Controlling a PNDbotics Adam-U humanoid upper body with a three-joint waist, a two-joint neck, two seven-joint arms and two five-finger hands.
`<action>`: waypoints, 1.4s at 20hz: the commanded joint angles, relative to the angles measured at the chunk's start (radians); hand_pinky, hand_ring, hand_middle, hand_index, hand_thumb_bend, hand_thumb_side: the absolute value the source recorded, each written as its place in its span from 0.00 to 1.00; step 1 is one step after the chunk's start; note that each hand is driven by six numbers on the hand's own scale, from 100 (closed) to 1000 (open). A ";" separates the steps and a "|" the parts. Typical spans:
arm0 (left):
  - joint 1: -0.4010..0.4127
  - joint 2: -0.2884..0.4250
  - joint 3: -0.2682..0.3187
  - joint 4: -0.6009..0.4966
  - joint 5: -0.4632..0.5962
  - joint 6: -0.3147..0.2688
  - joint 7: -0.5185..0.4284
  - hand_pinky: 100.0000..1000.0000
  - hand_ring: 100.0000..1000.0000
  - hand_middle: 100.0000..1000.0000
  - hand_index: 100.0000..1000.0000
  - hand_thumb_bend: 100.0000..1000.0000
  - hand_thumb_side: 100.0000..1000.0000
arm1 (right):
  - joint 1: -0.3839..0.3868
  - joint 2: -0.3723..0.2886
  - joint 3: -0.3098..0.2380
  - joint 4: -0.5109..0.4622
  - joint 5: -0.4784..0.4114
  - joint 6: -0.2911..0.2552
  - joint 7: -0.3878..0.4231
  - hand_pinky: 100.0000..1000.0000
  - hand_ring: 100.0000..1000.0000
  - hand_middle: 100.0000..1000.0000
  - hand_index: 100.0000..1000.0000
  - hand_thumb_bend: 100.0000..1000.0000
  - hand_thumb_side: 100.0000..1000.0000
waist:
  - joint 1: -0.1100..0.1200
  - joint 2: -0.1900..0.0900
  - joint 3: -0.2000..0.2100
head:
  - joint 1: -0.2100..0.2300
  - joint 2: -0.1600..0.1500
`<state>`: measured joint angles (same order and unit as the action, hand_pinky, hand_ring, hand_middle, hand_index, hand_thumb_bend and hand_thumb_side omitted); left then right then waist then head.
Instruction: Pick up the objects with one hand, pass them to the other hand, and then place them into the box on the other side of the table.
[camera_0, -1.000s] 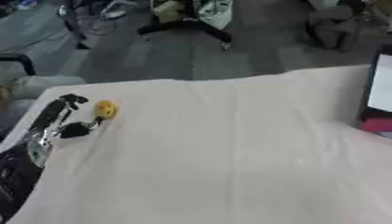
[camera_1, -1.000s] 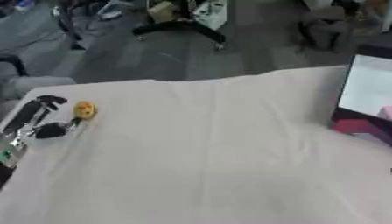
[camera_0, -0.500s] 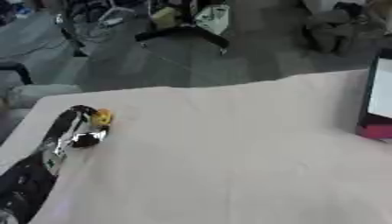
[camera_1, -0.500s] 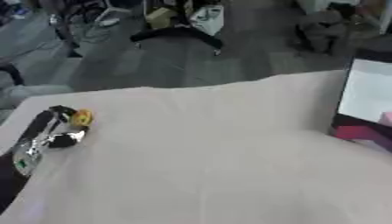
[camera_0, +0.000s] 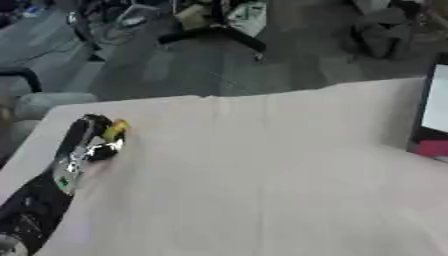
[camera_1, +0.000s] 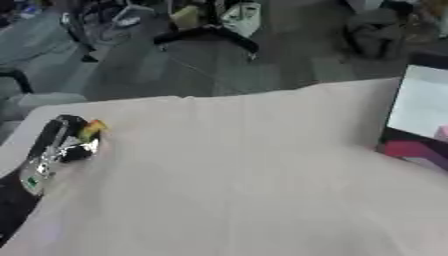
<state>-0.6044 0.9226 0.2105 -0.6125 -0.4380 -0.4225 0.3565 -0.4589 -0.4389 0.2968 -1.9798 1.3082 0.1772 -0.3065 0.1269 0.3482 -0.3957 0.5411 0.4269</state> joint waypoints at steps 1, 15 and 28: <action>-0.002 0.045 0.023 -0.072 0.068 -0.025 -0.055 0.54 0.38 0.35 0.43 0.00 0.06 | -0.001 -0.034 -0.009 -0.020 0.004 -0.006 0.013 0.70 0.76 1.00 0.85 0.37 0.50 | -0.008 -0.045 0.016 | -0.019 0.027; 0.122 0.092 -0.117 -0.246 0.034 -0.112 -0.206 0.59 0.45 0.43 0.53 0.12 0.00 | 0.029 -0.064 -0.005 -0.020 -0.007 -0.028 0.052 0.71 0.76 1.00 0.85 0.35 0.51 | -0.028 -0.114 0.084 | -0.069 0.072; 0.106 0.037 -0.030 -0.371 -0.060 -0.295 -0.412 0.56 0.37 0.33 0.43 0.00 0.02 | 0.049 -0.086 0.007 -0.020 -0.027 -0.049 0.080 0.73 0.77 1.00 0.85 0.32 0.51 | -0.048 -0.157 0.136 | -0.119 0.102</action>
<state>-0.4840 0.9290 0.1589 -0.9433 -0.5130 -0.7043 -0.0371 -0.4030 -0.4969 0.3051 -1.9800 1.2877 0.1335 -0.2313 0.0808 0.2096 -0.2575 0.4304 0.5221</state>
